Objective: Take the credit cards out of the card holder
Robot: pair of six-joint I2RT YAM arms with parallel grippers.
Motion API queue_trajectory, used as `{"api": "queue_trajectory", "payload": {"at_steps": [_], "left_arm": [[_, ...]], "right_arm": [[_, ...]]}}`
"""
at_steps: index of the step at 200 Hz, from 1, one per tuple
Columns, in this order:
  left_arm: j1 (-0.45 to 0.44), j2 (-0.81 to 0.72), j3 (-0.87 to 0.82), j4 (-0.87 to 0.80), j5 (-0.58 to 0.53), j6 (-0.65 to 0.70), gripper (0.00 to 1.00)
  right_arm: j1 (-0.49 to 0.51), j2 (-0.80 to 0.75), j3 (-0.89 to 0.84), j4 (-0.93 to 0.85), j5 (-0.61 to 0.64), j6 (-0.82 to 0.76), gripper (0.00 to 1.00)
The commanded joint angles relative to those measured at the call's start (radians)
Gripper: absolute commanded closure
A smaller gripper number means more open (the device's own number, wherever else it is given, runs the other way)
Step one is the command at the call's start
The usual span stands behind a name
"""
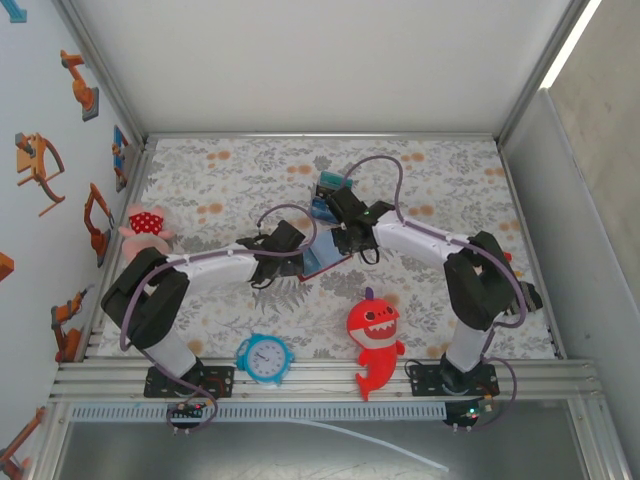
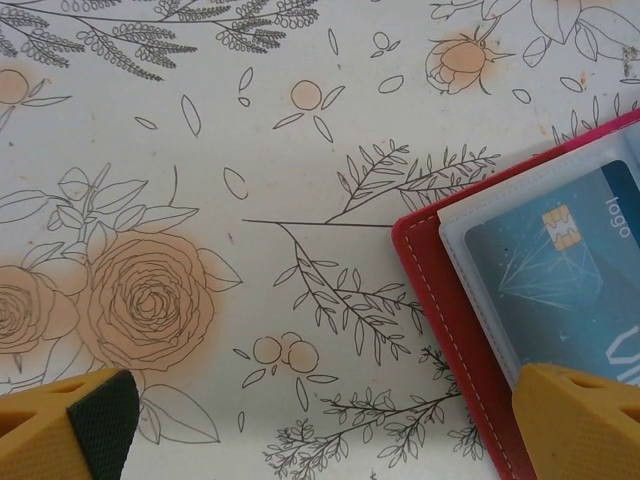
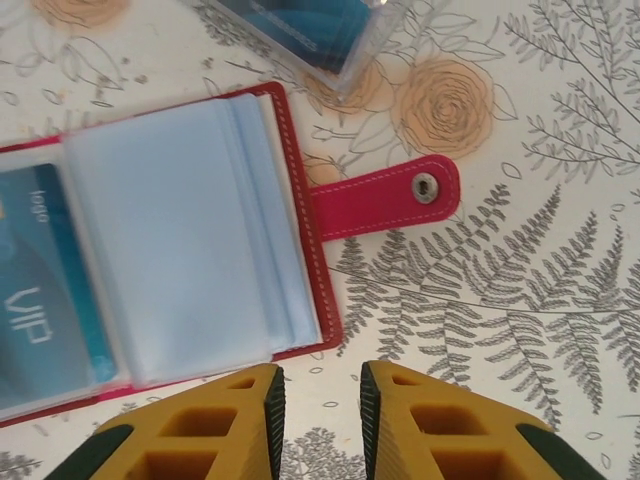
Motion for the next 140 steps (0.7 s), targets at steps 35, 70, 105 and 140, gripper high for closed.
{"api": "queue_trajectory", "payload": {"at_steps": [35,70,105,140], "left_arm": [[0.049,0.030,0.007,0.023,0.027,0.019,0.03],[0.087,0.050,-0.002,0.045,0.043,0.034,0.03],[0.116,0.075,0.010,0.060,0.061,0.059,0.03],[0.133,0.102,0.032,0.072,0.073,0.071,0.03]], "right_arm": [[-0.008,-0.004,0.009,0.073,-0.205,0.008,0.75],[-0.008,0.056,0.041,0.095,-0.320,0.010,0.75],[-0.008,0.114,0.076,0.104,-0.392,0.017,0.76],[-0.008,0.169,0.112,0.118,-0.466,0.028,0.76]]}}
